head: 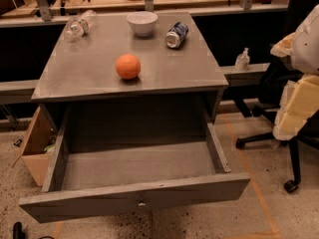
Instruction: Place orange into top drawer
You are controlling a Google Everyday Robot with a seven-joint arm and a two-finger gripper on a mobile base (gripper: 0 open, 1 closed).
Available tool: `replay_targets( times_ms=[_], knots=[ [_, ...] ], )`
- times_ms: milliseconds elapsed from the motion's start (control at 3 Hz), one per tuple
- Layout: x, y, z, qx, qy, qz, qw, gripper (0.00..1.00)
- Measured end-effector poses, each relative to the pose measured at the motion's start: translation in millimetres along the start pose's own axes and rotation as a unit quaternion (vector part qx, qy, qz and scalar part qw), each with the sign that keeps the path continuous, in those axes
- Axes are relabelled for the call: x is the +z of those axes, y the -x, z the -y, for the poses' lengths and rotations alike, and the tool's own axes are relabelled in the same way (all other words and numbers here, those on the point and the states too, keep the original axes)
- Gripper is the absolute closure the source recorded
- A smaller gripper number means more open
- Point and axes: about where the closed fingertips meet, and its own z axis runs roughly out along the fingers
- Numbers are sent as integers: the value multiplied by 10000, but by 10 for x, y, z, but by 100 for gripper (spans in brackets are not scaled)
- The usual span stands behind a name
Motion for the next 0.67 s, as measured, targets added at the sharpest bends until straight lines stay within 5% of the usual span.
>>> replay_targets(
  times_ms=[333,667],
  knots=[
    [4,9,12,-1,-10,27,10000,0],
    [129,266,334,-29,-247,793,9965,0]
  ],
)
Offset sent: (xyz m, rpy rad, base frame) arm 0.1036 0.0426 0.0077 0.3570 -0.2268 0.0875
